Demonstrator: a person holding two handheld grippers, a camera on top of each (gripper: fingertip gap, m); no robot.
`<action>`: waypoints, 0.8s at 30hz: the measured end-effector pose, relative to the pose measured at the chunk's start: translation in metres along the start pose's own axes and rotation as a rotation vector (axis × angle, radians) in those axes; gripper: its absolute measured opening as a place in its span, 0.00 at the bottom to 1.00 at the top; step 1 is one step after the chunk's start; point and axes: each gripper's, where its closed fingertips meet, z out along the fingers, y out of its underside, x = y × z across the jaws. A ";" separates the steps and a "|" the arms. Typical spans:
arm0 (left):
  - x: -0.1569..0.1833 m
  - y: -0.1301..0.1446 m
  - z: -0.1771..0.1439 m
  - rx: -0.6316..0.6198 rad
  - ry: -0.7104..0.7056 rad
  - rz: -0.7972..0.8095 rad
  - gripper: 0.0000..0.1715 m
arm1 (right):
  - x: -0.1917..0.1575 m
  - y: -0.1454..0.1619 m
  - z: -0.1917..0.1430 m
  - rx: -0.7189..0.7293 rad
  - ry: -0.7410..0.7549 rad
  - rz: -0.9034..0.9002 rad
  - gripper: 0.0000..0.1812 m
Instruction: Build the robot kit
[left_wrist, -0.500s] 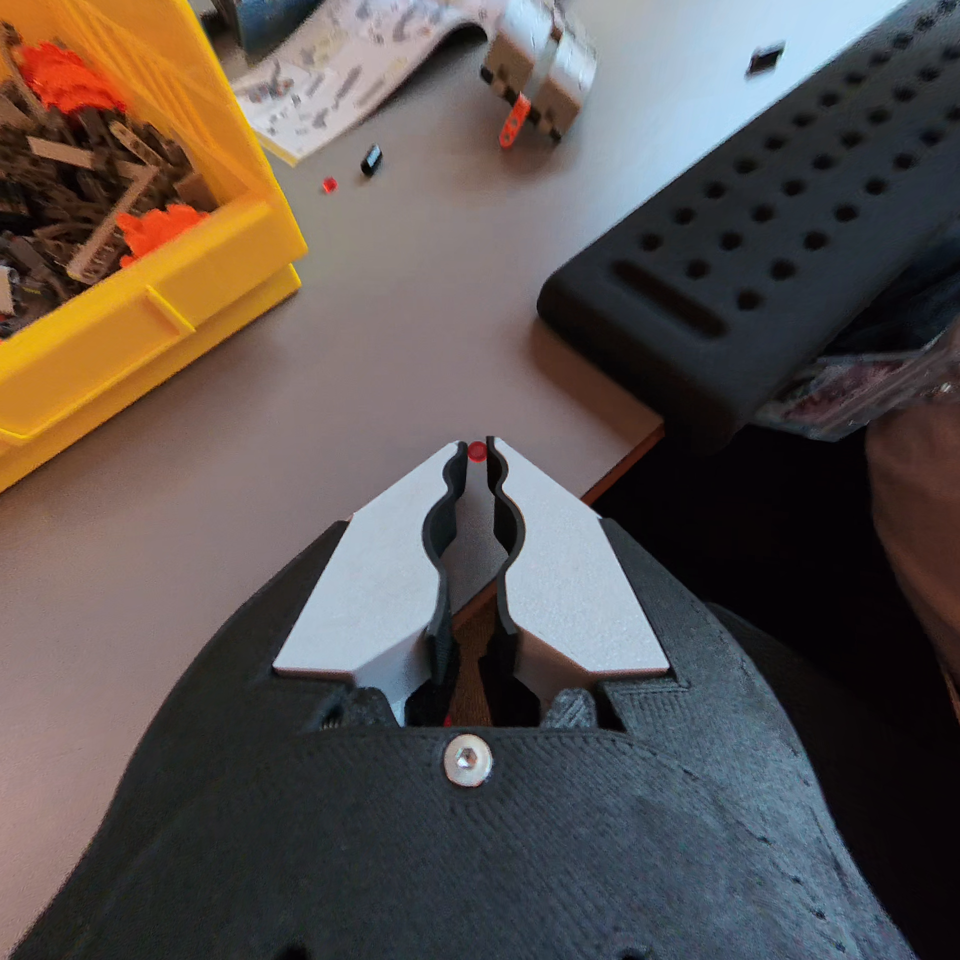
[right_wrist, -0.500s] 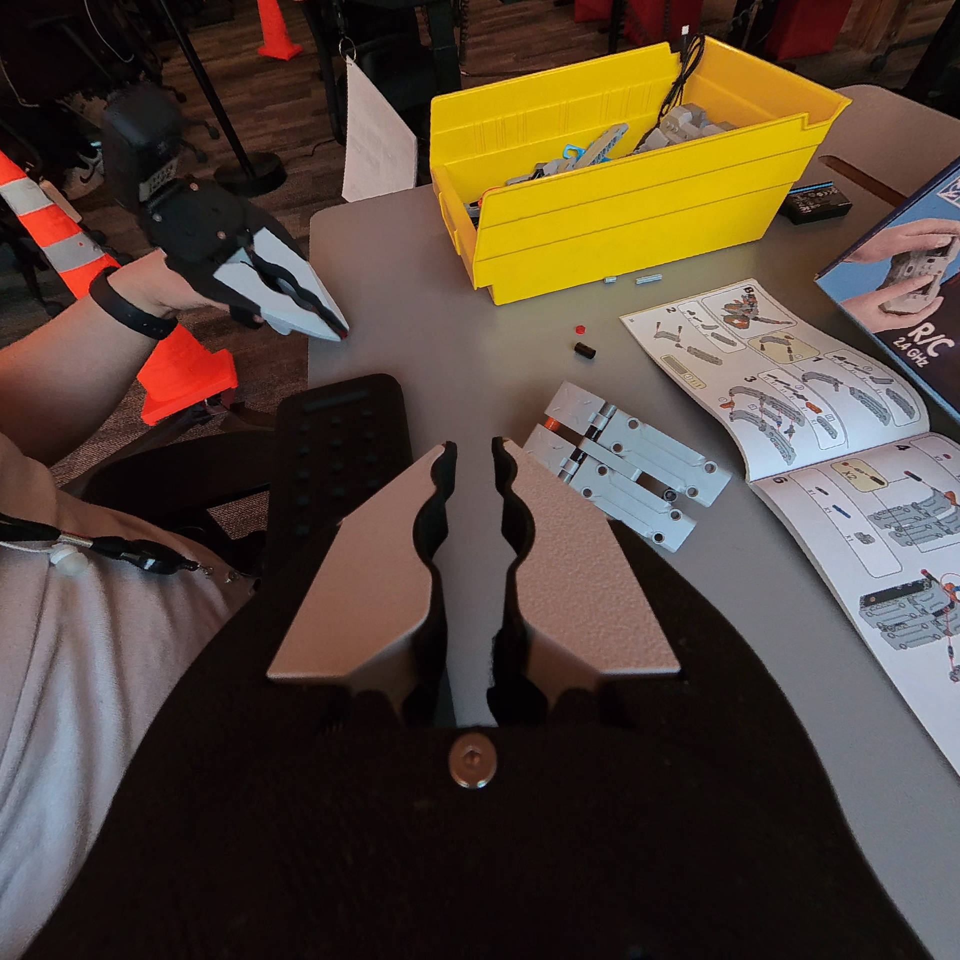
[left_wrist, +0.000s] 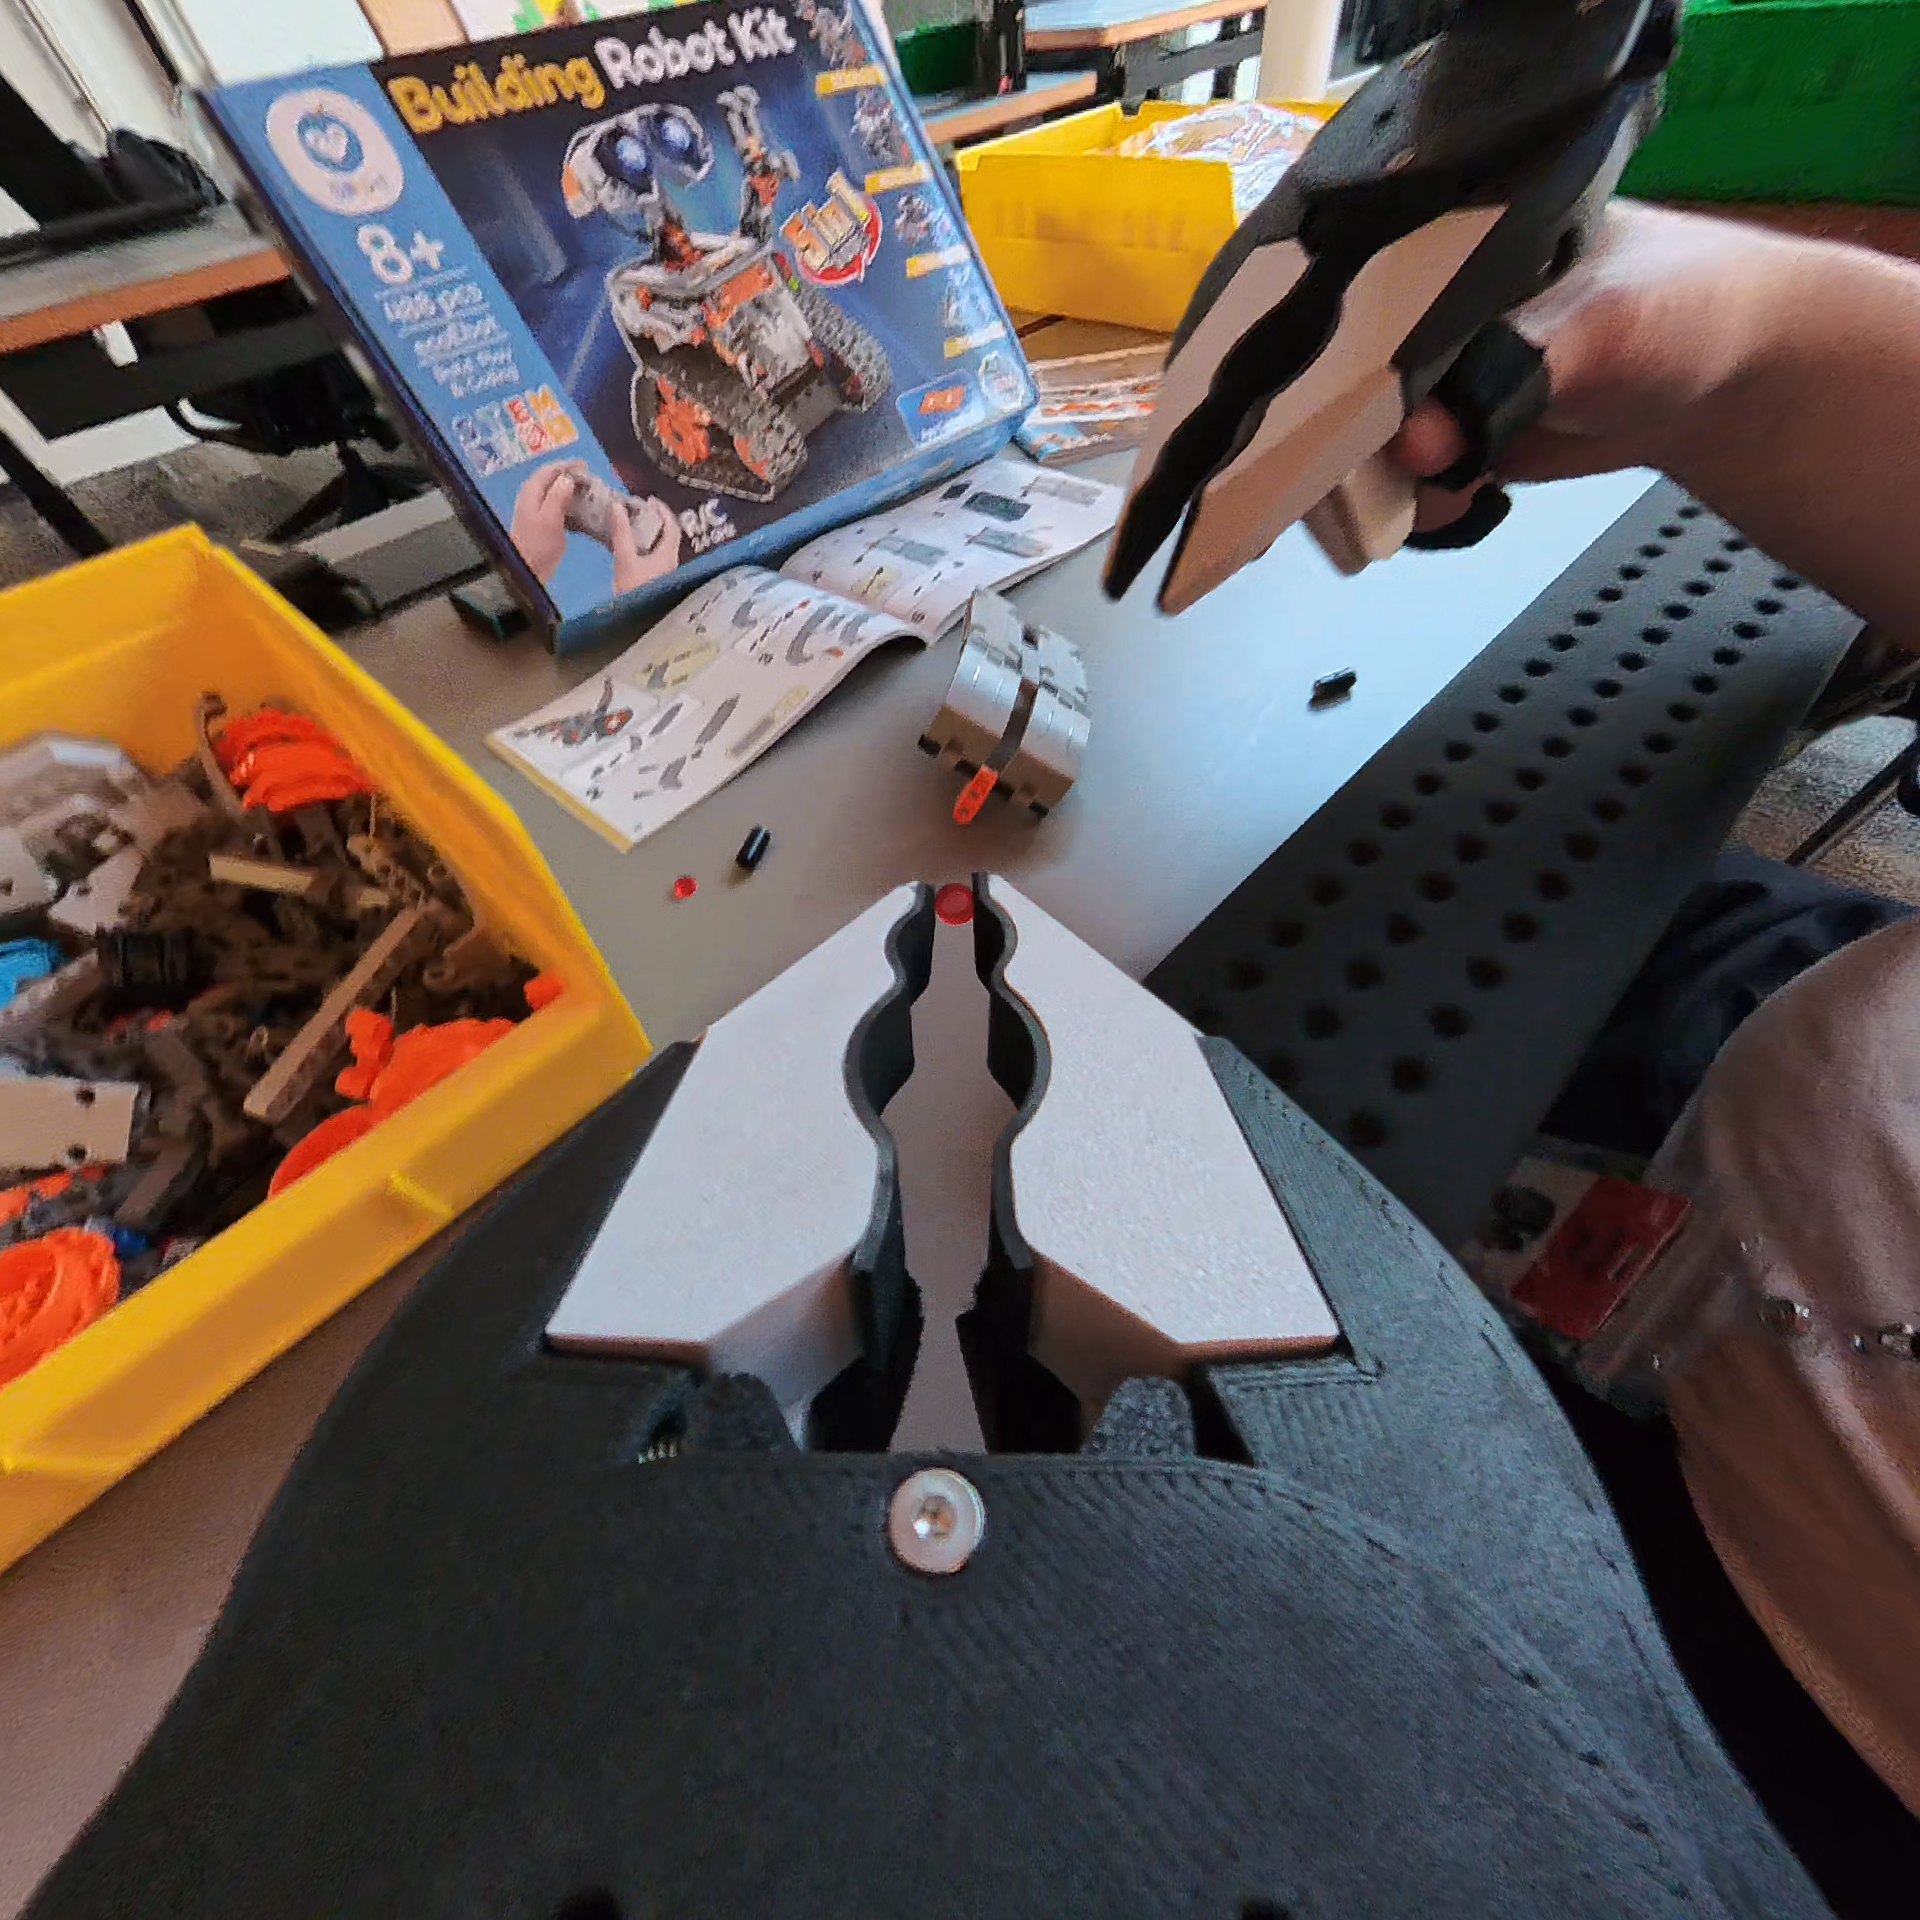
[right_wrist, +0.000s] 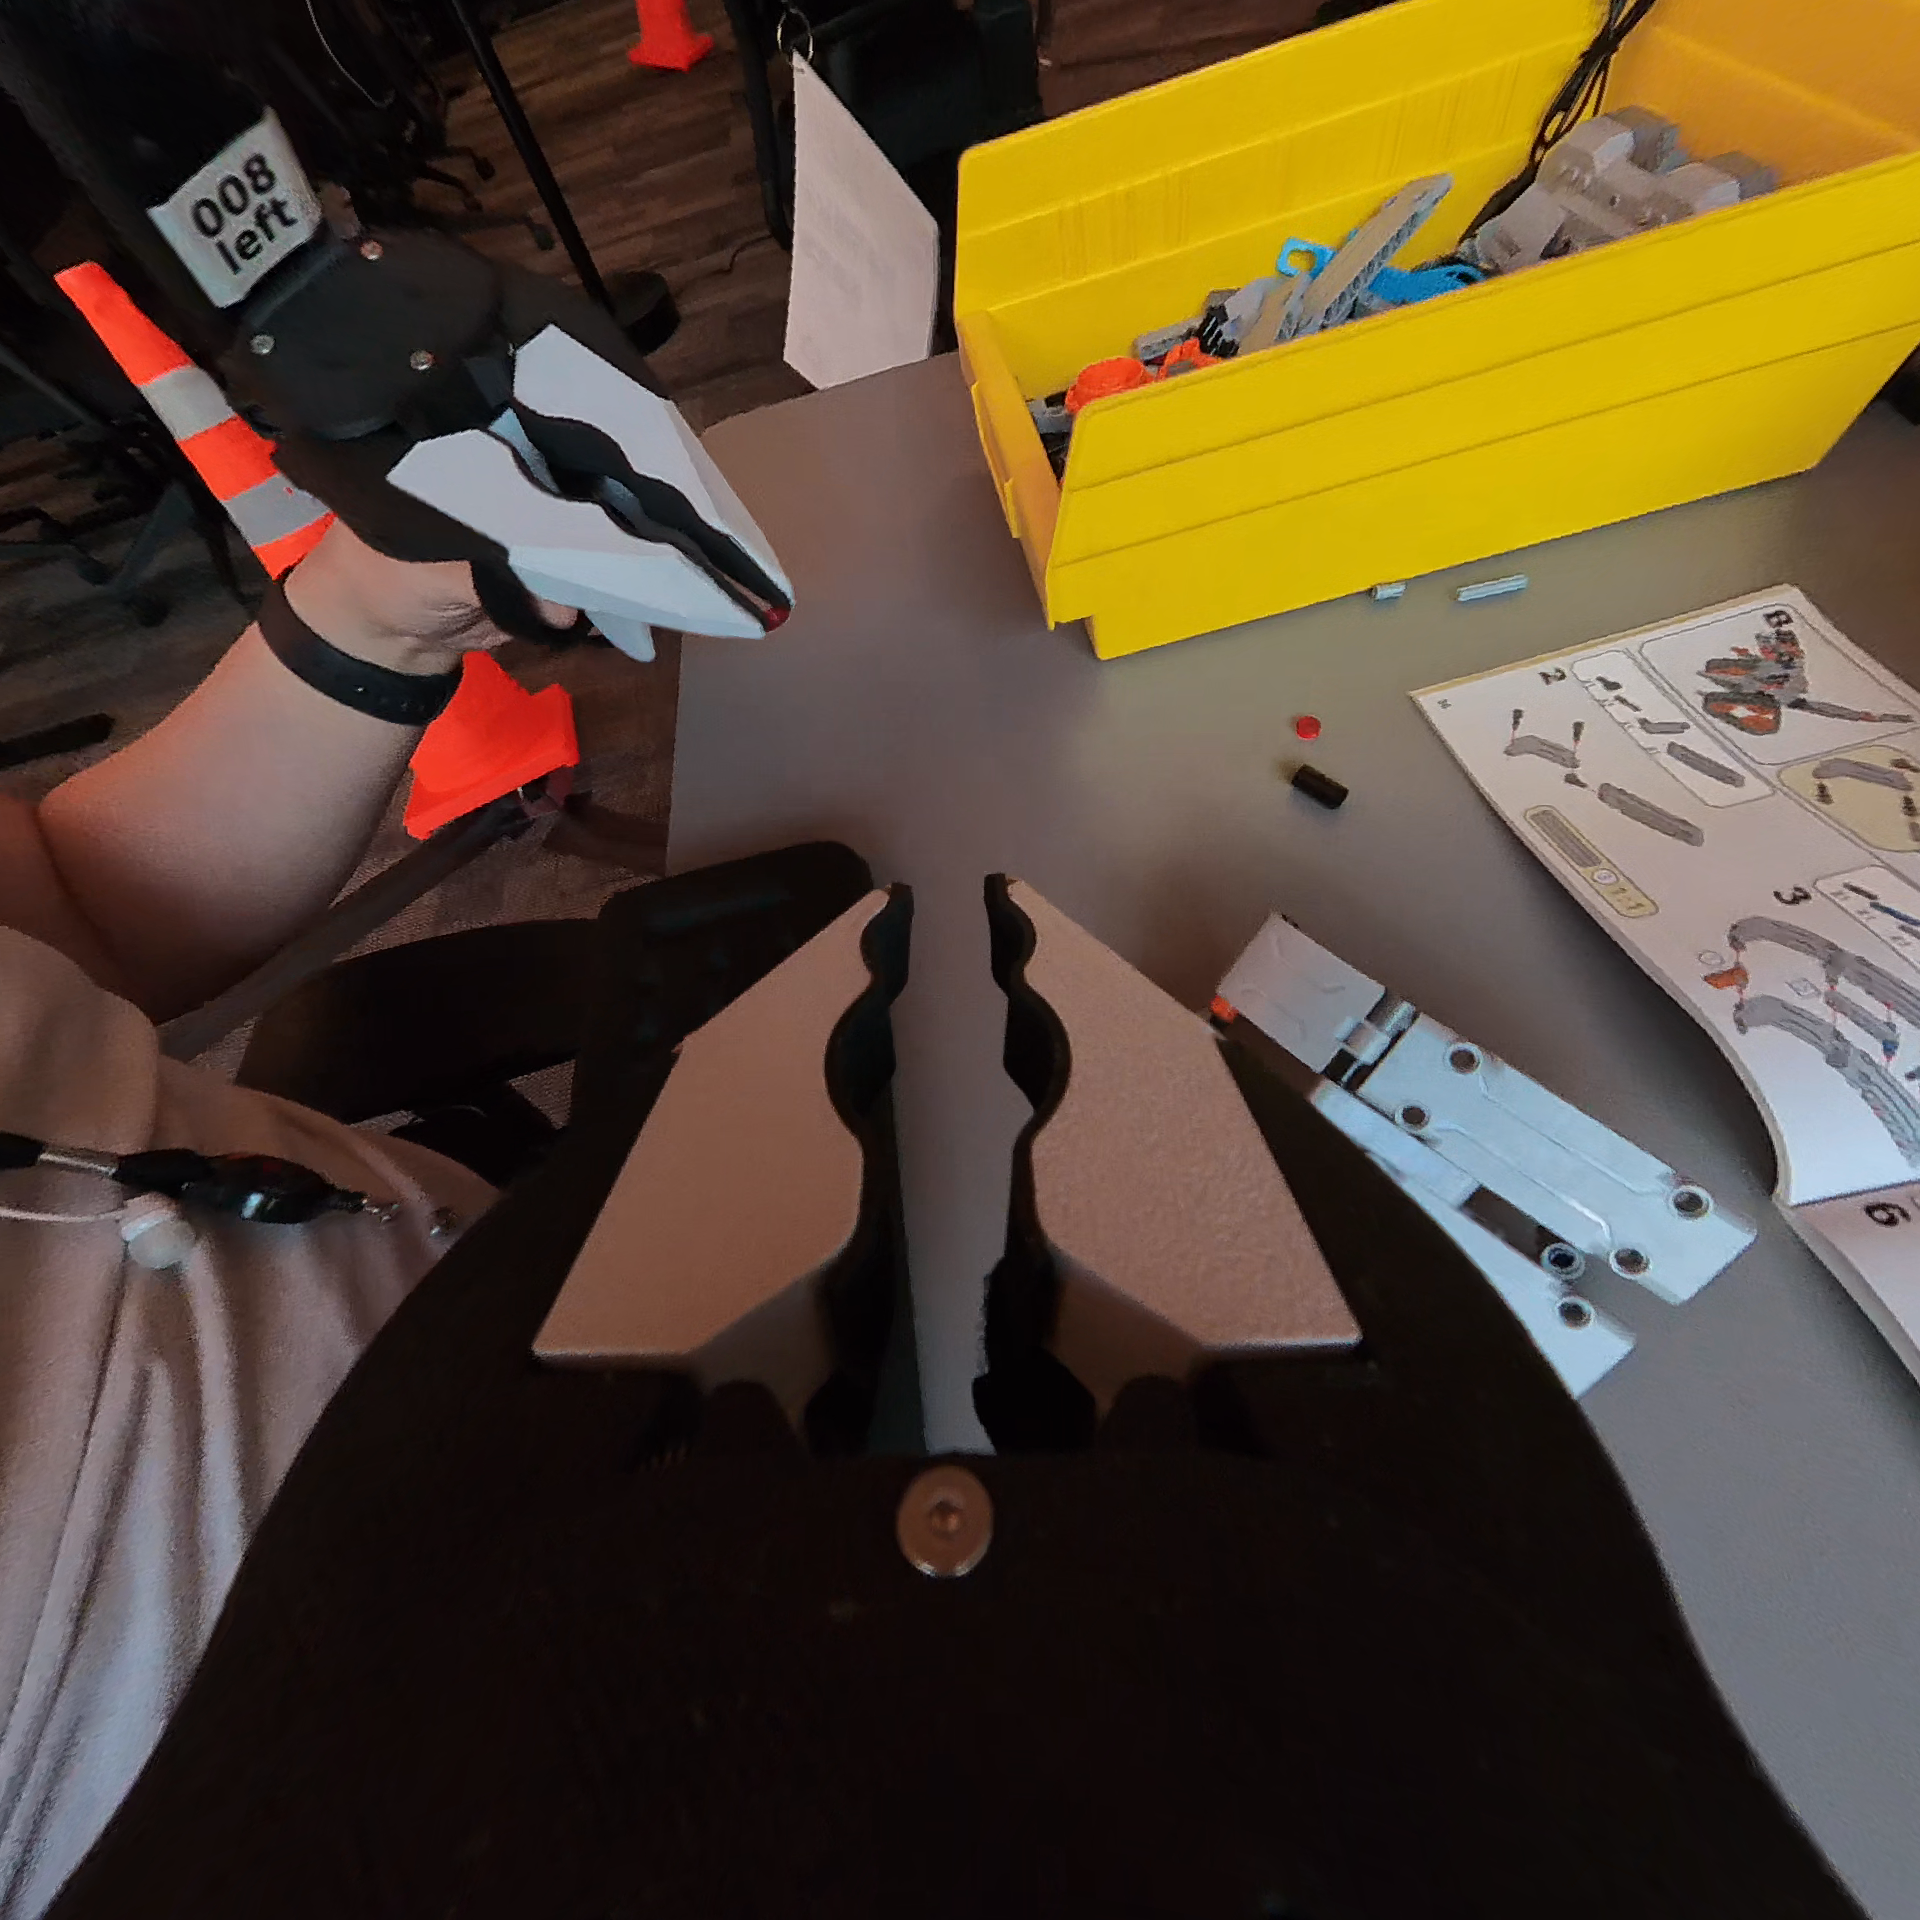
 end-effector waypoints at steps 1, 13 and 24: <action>0.004 -0.005 0.003 0.014 0.013 0.004 0.03 | 0.000 -0.003 0.002 0.009 0.008 -0.009 0.08; 0.013 -0.031 0.006 0.083 0.037 0.023 0.03 | -0.007 -0.025 0.013 0.037 0.001 0.000 0.08; 0.005 -0.024 0.000 0.084 0.013 -0.007 0.03 | -0.009 -0.024 0.024 0.004 -0.006 -0.008 0.08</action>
